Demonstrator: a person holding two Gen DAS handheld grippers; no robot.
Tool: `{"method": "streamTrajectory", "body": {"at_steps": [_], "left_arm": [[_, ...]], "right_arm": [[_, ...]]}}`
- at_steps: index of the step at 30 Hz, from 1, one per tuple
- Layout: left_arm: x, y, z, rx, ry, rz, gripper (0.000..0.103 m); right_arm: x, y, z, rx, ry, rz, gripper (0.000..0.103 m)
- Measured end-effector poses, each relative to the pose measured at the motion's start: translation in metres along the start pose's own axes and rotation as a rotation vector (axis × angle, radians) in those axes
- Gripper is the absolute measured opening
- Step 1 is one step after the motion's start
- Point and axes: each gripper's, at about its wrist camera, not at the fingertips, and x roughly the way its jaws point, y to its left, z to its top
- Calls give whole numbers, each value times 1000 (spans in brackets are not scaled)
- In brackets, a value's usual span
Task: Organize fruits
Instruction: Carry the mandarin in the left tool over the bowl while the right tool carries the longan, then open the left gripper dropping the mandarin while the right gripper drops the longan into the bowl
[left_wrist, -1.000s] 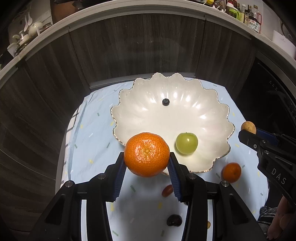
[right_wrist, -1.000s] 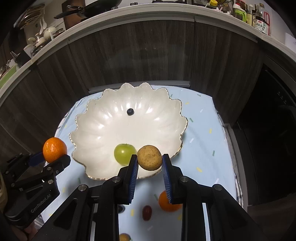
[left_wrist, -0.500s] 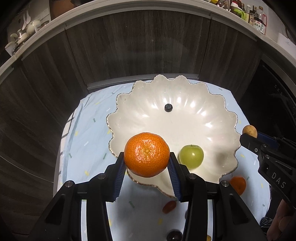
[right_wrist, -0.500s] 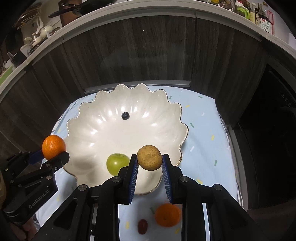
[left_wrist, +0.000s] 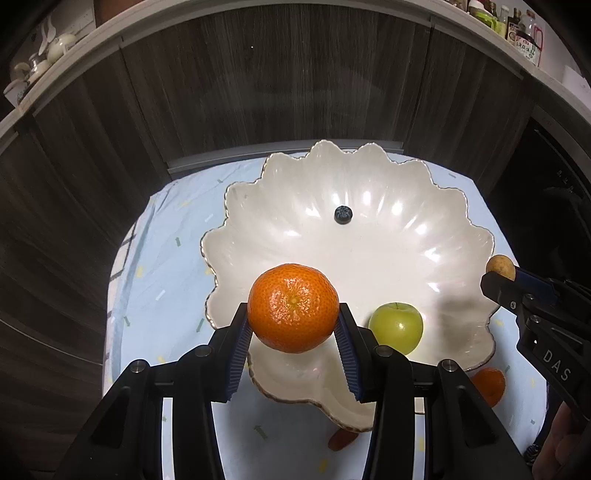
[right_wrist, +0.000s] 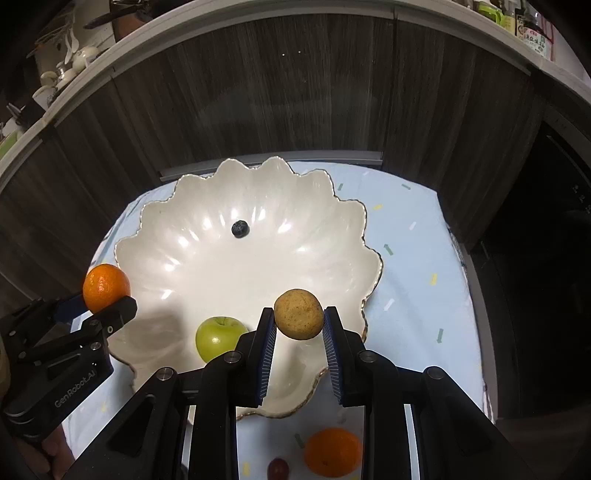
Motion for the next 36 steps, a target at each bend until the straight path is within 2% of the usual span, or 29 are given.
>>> {"method": "streamTrajectory", "body": {"at_steps": [13,14,15,16,17,18,20,23,26,29,36], "left_arm": [[10,0,-1,1,26,-1,46],[10,0,-1,0,31,0,49],[9,-1,-2,2,25,6,52],[7,-1,-2,2,19,12,61],[4,-1,-1,2,8,22,67],[3,-1,0,2,1,27,68],[0,0,1,5,-4,32,69],[-2,0,2,6,-8,37,69],[-5,0,2,2,-15,45,77],[-10,0,2,0,-26,55,85],[-24,-1,-1,-3,-39,66,88]], "right_arm": [[13,0,-2,5,27,-15,27],[13,0,-2,5,27,-18,28],[13,0,-2,4,31,-22,32],[13,0,-2,6,34,-23,36],[13,-1,-2,11,35,-27,46],[12,-2,-2,15,30,-33,53],[8,-3,-2,18,18,-47,55],[5,-4,-2,21,12,-54,65],[1,-5,-1,21,-1,-72,76],[-5,-5,-2,24,-15,-89,79],[-17,-6,-4,30,-27,-91,79]]}}
